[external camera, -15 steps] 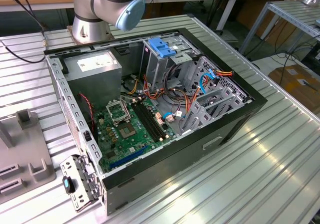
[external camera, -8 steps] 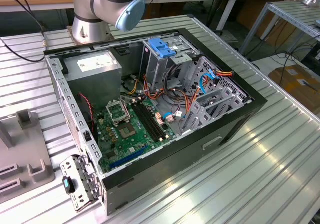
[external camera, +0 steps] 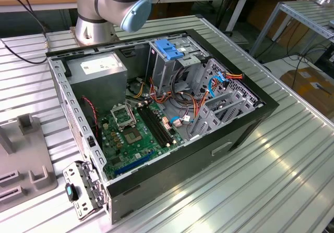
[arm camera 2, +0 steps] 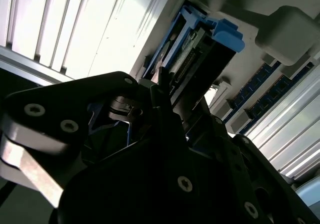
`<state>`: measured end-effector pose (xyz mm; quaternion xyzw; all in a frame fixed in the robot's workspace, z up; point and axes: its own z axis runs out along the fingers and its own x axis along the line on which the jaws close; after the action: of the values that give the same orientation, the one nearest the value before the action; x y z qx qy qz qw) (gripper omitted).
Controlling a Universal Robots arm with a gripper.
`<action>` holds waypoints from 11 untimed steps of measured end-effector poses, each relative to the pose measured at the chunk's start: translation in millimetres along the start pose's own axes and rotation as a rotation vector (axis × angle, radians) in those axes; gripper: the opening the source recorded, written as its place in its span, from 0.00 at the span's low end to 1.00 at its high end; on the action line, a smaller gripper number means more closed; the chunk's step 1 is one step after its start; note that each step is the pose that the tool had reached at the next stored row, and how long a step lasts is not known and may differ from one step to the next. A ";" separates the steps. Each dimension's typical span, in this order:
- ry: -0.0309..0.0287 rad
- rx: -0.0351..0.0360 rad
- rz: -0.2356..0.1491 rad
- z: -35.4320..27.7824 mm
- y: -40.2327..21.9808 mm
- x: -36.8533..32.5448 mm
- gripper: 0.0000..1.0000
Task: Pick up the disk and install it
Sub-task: 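Pick up the disk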
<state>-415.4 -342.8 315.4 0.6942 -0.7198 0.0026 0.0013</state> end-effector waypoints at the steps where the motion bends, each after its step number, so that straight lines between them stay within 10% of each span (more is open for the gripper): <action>1: 0.0001 0.0001 0.000 -1.1 0.0 0.0 0.35; 11: 0.0002 0.0003 0.000 -3.7 0.0 0.0 0.35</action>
<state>-415.5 -342.8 319.0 0.6942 -0.7198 0.0027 0.0012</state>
